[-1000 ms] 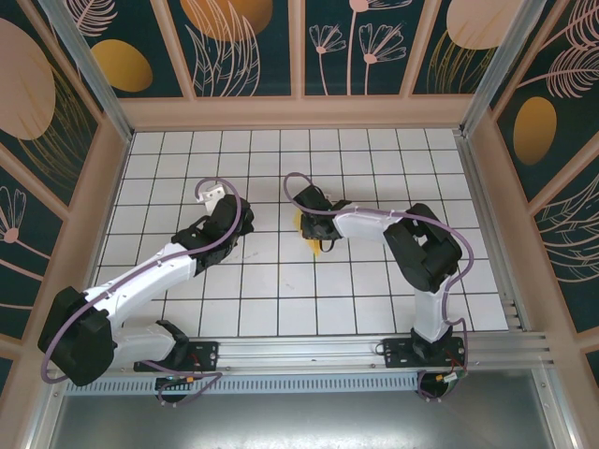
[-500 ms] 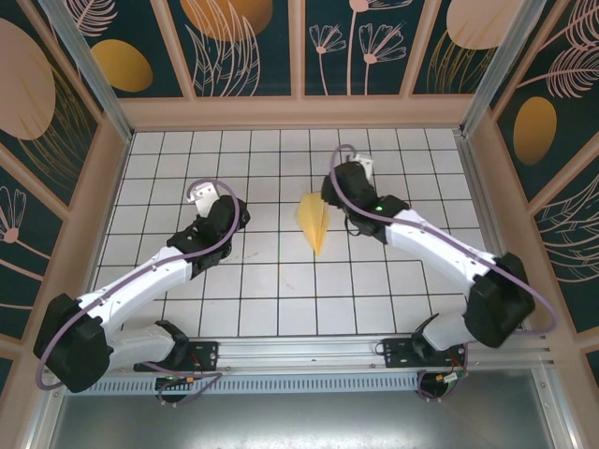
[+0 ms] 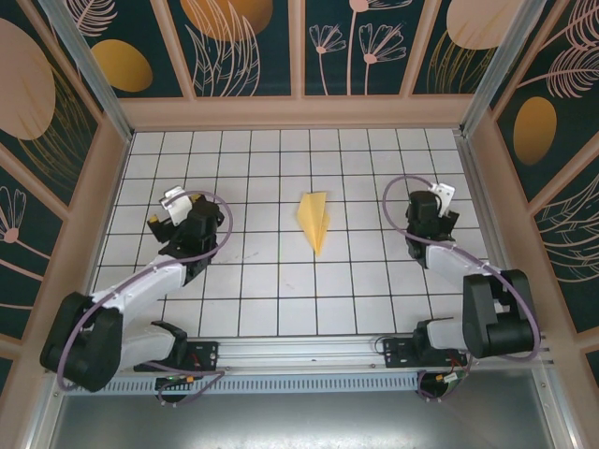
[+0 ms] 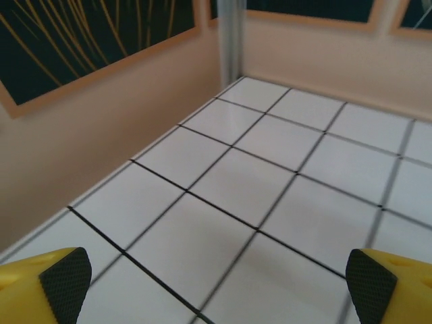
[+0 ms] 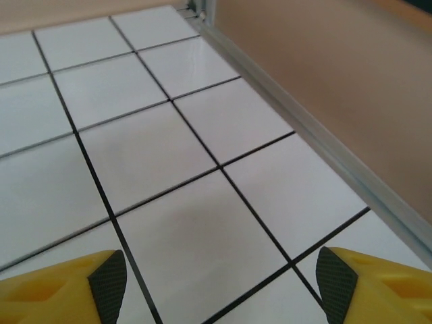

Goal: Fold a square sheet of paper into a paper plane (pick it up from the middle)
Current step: Reset both arms

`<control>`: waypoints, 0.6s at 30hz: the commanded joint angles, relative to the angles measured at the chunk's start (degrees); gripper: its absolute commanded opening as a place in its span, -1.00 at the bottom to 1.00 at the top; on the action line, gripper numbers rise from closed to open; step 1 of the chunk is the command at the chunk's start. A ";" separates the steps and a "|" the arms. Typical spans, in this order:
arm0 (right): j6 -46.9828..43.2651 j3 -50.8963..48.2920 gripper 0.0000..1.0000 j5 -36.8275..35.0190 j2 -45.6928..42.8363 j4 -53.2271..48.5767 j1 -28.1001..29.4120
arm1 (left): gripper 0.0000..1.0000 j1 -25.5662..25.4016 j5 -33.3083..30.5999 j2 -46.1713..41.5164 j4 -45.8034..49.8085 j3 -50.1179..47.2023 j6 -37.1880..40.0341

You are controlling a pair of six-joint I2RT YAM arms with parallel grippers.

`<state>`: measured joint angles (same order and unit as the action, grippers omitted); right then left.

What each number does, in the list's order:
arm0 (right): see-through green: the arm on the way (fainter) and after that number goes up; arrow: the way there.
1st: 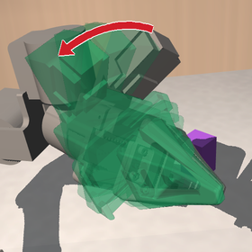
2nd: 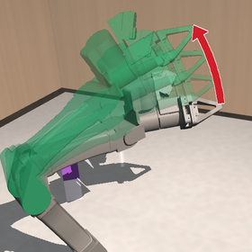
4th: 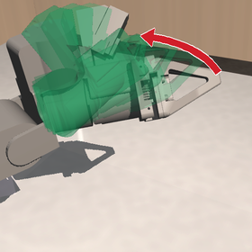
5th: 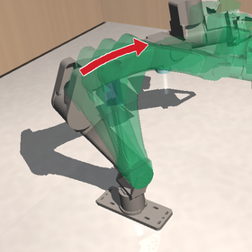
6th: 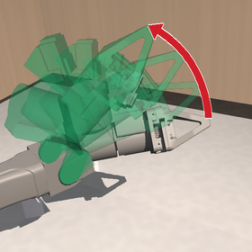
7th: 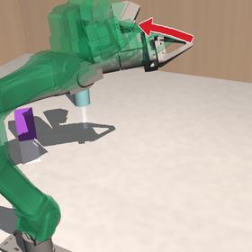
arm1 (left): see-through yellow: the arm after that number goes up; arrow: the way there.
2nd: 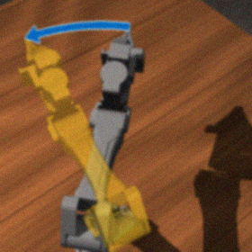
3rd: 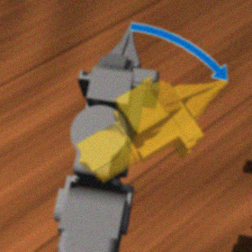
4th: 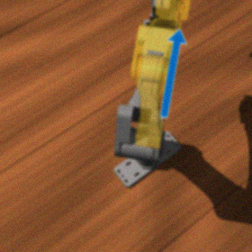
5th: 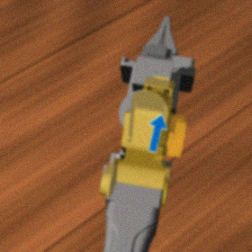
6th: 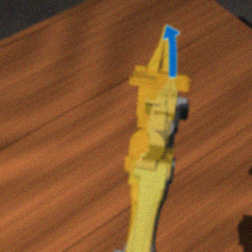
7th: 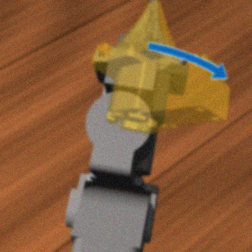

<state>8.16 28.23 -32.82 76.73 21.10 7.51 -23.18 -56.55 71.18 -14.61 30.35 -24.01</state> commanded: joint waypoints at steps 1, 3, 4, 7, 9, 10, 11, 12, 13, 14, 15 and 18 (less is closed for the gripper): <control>-9.09 -5.22 0.53 13.33 2.76 22.57 -2.02 | 0.97 1.64 0.72 3.86 -15.59 -1.29 11.64; -10.32 -8.08 0.53 18.89 4.06 30.76 -2.83 | 0.97 2.09 3.20 5.80 -30.12 -5.11 18.46; -10.52 -9.91 0.53 21.73 5.19 35.97 -3.82 | 0.97 2.82 5.50 7.35 -38.06 -7.34 21.47; -9.13 -12.74 0.51 29.95 8.13 44.20 -6.91 | 0.97 4.12 7.45 12.74 -45.24 -8.64 27.31; -8.23 -15.24 0.52 33.04 10.33 50.09 -8.62 | 0.98 5.42 10.94 15.26 -53.82 -11.42 29.60; -8.16 -16.04 0.51 34.35 11.88 53.55 -9.01 | 0.98 6.62 12.91 16.37 -56.94 -12.59 29.47; -8.25 -16.01 0.52 34.19 11.44 52.01 -8.91 | 0.98 8.02 14.63 17.06 -59.24 -13.57 28.43; -8.31 -15.45 0.51 34.33 11.31 51.10 -8.87 | 0.98 9.58 15.10 16.31 -57.40 -13.49 25.89; -8.24 -15.43 0.52 33.66 11.44 51.18 -8.74 | 0.98 11.45 19.44 14.95 -56.20 -14.30 23.91; -7.88 -15.27 0.52 32.69 11.55 51.02 -8.71 | 0.98 13.33 22.55 14.15 -57.47 -15.62 22.42; -7.32 -15.24 0.64 32.21 11.58 51.06 -8.82 | 0.98 15.35 26.12 13.01 -58.48 -17.46 20.54; -7.11 -15.31 0.98 30.69 11.59 51.12 -8.69 | 0.98 18.24 35.19 14.88 -65.98 -21.51 19.66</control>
<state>0.47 12.99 -3.01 88.01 67.37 -1.08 -6.24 -32.64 85.14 -70.54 11.14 -2.00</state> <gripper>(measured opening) 0.985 0.988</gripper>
